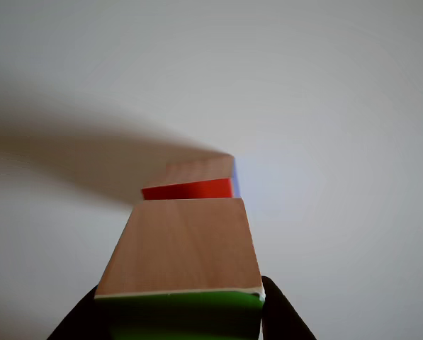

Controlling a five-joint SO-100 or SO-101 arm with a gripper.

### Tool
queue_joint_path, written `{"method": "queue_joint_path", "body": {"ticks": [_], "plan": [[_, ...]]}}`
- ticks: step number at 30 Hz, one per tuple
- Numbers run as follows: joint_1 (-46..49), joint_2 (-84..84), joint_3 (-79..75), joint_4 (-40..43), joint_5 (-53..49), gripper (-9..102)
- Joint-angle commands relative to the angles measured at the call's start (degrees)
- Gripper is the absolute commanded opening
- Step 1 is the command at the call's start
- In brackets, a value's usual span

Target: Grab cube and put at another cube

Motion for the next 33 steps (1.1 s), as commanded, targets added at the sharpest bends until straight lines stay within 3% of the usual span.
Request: {"method": "queue_joint_path", "body": {"ticks": [1,19,33], "plan": [[0.97,0.70,-3.34,0.26,-0.70,7],[2.37,0.18,-3.43,0.26,-1.05,25],[1.14,-0.35,-3.08,0.26,0.79,29]]}}
